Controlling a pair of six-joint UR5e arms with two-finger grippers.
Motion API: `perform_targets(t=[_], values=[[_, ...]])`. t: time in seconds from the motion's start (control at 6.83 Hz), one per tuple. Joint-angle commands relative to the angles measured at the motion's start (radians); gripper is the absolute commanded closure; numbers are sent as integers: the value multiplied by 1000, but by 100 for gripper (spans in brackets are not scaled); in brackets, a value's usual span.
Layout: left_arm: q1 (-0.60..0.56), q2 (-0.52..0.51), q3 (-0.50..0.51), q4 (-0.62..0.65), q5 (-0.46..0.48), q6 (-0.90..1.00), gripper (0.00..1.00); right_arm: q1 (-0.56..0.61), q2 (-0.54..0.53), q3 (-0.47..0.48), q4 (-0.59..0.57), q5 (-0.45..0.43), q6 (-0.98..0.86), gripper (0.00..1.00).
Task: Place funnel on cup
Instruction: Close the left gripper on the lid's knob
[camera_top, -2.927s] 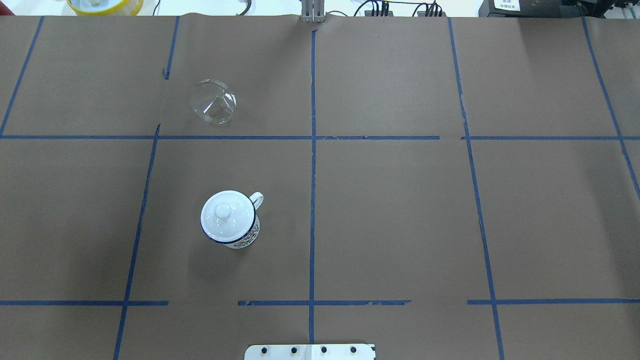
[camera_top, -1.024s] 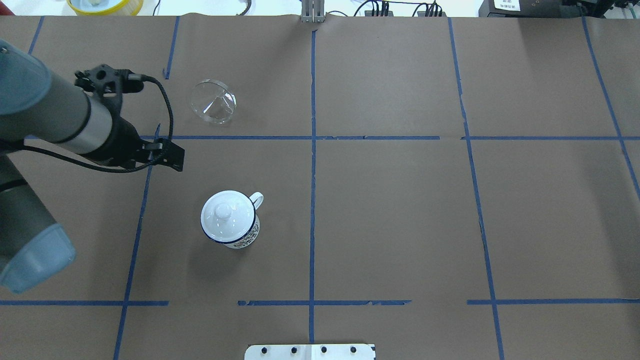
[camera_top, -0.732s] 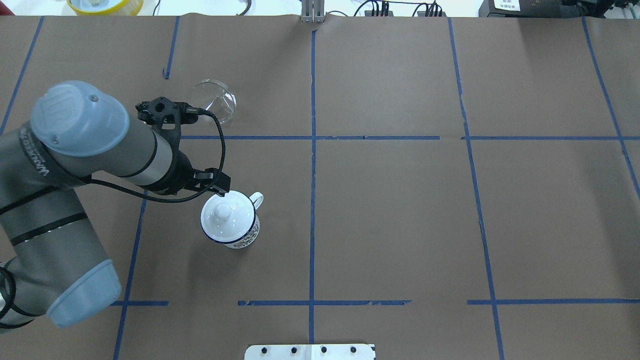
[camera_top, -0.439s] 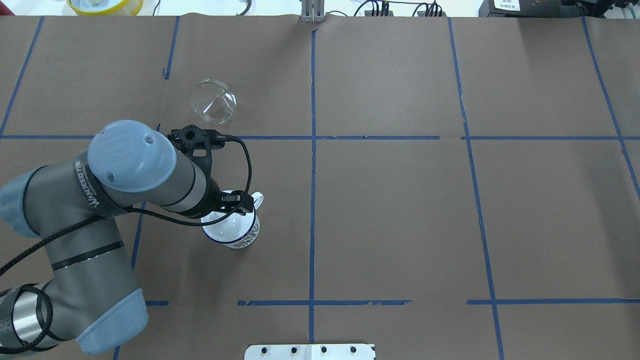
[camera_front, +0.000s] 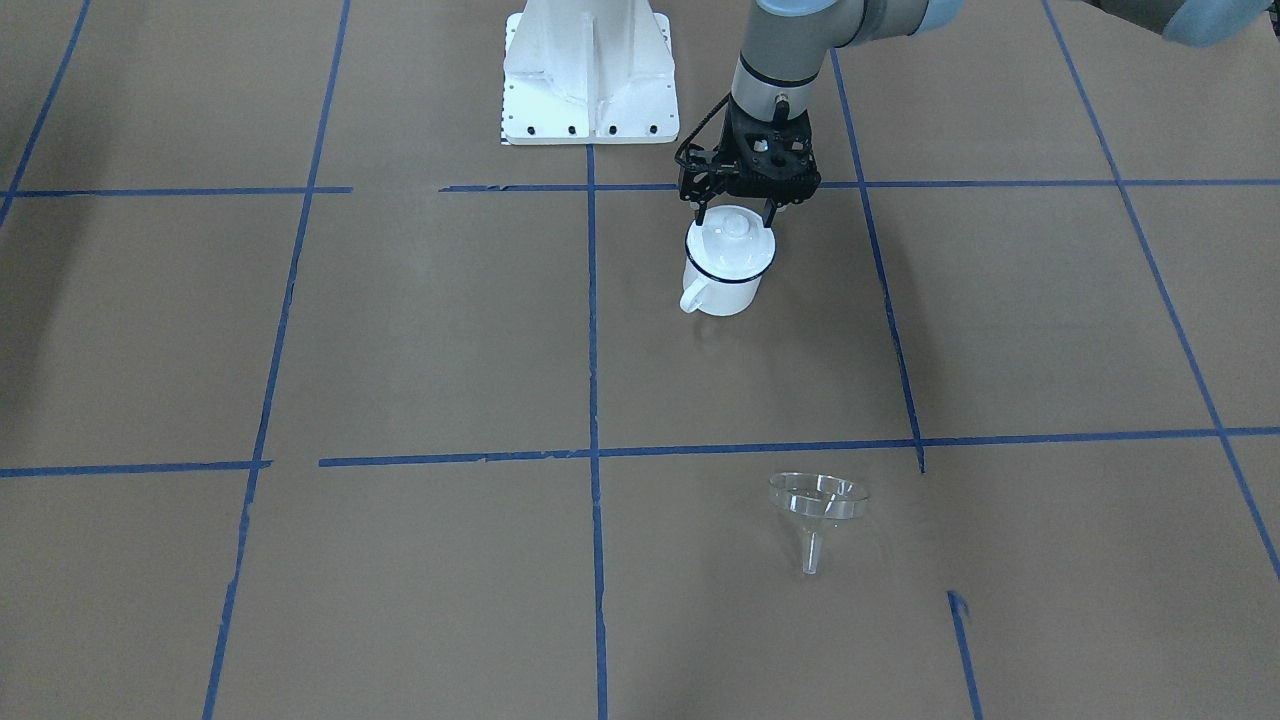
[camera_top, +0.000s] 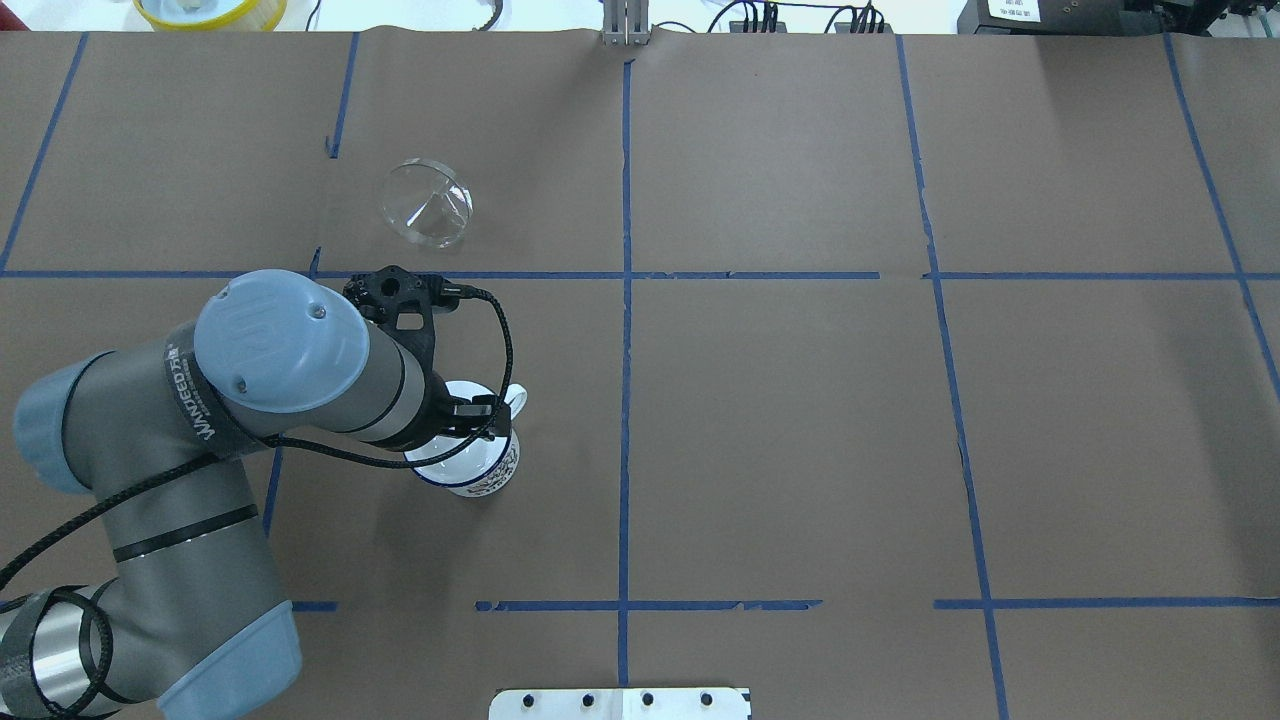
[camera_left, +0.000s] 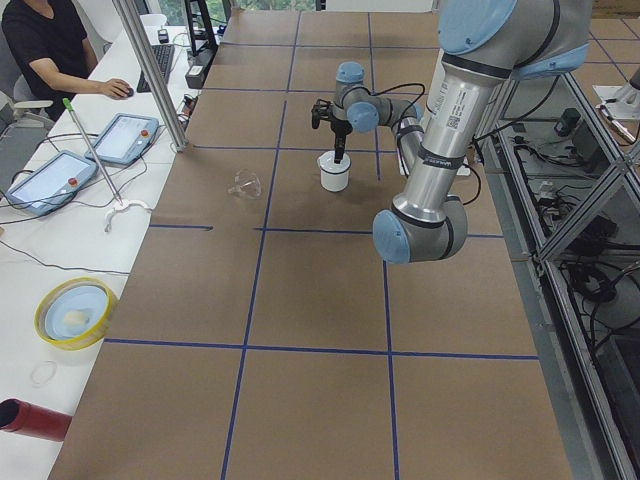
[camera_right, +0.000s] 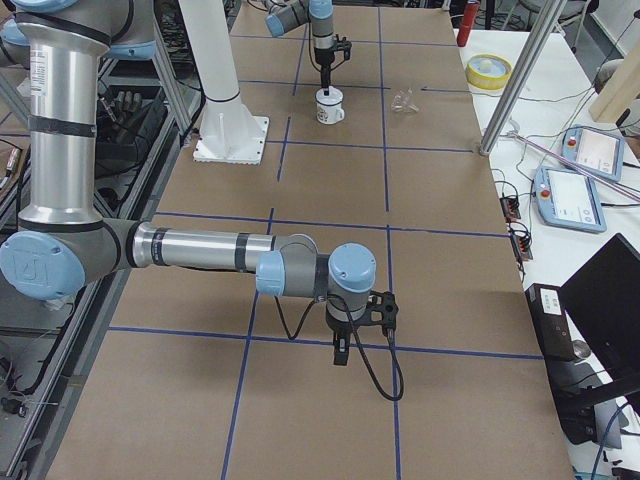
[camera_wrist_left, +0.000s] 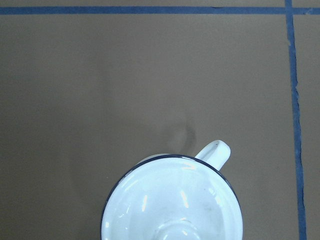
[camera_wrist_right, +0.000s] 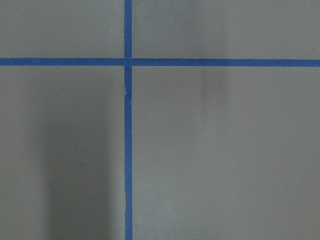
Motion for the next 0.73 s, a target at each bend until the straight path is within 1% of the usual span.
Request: perform_targets(t=[0.0, 0.15, 0.29, 0.44, 0.59], values=[[-1, 3, -3, 0, 1, 0, 76, 0, 0, -1, 0, 0, 0, 0], [-5, 3, -5, 0, 1, 0, 90, 0, 0, 0, 0, 0, 0, 0], [-10, 7, -21, 3, 0, 0, 100, 0, 0, -1, 0, 0, 0, 0], [-31, 7, -44, 20, -2, 3, 100, 0, 0, 0, 0, 0, 0, 0], [-41, 0, -76, 82, -3, 8, 100, 0, 0, 0, 0, 0, 0, 0]])
